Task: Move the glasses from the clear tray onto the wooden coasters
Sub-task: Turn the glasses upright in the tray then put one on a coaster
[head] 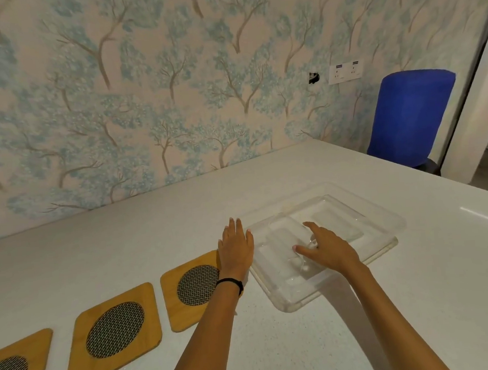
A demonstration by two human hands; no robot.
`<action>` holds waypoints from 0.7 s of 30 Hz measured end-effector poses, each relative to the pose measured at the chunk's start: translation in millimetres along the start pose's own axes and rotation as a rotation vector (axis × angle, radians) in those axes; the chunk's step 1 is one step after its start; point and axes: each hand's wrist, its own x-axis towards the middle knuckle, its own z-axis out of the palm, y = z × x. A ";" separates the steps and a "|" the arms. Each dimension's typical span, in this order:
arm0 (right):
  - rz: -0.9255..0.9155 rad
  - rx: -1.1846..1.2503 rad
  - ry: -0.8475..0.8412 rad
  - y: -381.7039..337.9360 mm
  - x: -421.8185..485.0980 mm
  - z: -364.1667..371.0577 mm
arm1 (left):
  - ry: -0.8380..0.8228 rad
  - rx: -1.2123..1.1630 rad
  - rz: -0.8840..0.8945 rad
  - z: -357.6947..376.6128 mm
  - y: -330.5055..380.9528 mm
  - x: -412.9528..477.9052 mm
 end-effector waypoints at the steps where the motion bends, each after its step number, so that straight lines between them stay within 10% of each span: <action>1: 0.003 0.004 0.004 1.4 1.2 0.6 | 0.004 0.019 -0.007 0.2 0.2 0.5; 21: -0.035 0.148 0.259 4.0 -1.5 3.4 | 0.032 -0.007 -0.049 6.4 -1.6 -2.0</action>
